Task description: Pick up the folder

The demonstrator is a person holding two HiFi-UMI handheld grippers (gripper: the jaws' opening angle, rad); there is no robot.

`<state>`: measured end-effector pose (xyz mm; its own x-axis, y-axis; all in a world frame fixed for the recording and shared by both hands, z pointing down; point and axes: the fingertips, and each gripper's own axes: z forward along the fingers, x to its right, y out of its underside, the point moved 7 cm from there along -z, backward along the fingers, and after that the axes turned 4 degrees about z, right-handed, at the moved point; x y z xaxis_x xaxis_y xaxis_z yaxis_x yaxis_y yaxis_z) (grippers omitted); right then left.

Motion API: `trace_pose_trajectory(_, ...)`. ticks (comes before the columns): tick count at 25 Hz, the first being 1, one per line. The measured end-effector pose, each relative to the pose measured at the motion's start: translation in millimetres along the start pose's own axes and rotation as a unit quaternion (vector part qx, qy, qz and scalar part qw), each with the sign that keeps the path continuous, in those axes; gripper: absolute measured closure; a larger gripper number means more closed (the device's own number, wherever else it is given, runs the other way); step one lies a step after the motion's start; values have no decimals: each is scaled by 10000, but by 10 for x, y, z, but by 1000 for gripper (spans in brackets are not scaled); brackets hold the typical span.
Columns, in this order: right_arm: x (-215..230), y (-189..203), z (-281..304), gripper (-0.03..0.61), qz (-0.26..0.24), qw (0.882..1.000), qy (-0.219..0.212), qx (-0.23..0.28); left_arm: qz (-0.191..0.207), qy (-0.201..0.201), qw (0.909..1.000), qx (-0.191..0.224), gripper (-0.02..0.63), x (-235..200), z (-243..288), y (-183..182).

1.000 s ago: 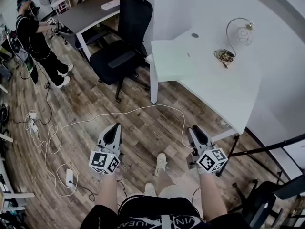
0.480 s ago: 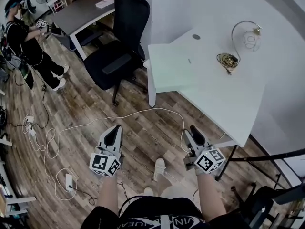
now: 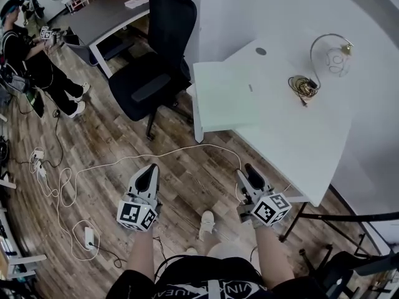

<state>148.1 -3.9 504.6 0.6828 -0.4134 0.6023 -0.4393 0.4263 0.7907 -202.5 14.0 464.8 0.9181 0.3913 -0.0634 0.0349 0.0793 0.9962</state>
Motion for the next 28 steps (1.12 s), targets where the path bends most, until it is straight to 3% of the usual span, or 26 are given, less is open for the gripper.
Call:
trace_pose_trajectory(15, 360, 129, 549, 346, 754, 9963, -340, -214, -60, -104, 9999, -6, 601, -45, 511, 162)
trace_pose_trajectory(28, 454, 266, 1066, 305, 1800, 9827, -331, -270, -280, 85, 9994, -162, 601, -277, 1084, 255)
